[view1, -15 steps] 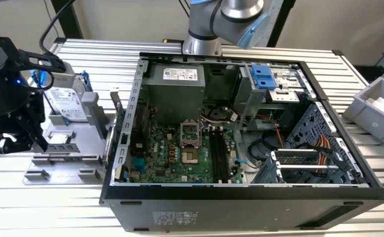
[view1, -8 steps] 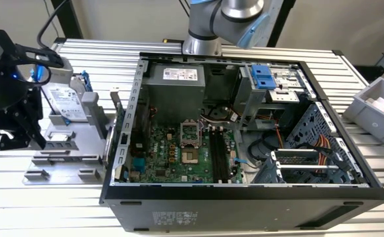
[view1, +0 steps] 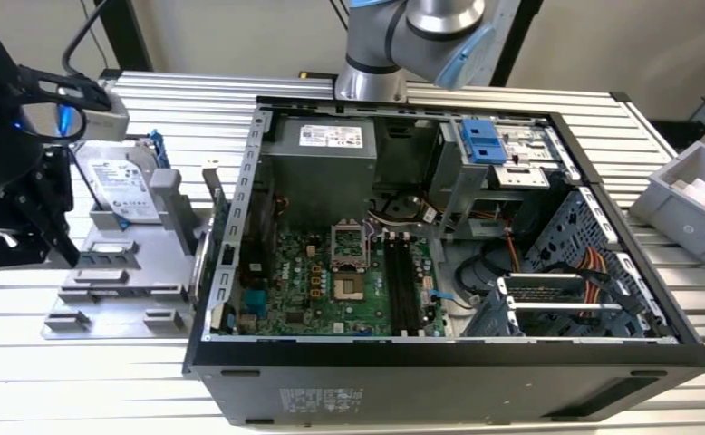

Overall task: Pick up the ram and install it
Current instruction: 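Pick up the ram and move it above insertion slot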

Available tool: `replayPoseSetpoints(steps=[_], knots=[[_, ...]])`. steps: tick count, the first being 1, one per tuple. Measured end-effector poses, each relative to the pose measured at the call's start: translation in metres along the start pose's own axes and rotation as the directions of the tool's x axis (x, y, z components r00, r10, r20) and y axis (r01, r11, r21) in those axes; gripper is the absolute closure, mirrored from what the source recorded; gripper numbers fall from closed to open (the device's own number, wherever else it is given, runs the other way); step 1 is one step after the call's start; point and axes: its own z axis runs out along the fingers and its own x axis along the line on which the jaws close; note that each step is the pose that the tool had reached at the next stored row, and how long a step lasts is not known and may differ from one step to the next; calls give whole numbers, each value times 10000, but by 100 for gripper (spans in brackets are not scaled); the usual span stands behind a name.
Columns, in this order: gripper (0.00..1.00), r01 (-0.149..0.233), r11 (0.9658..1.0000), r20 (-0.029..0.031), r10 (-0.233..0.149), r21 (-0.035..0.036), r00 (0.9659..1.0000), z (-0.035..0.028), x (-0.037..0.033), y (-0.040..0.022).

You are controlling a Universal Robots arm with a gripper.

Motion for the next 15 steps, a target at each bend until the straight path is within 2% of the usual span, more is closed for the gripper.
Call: replayPoseSetpoints(steps=[5,15], knots=[[100,0,10000,0,0,0,10000,-72,0,1],[100,-49,10000,19,49,-1,10000,-165,1,2]])
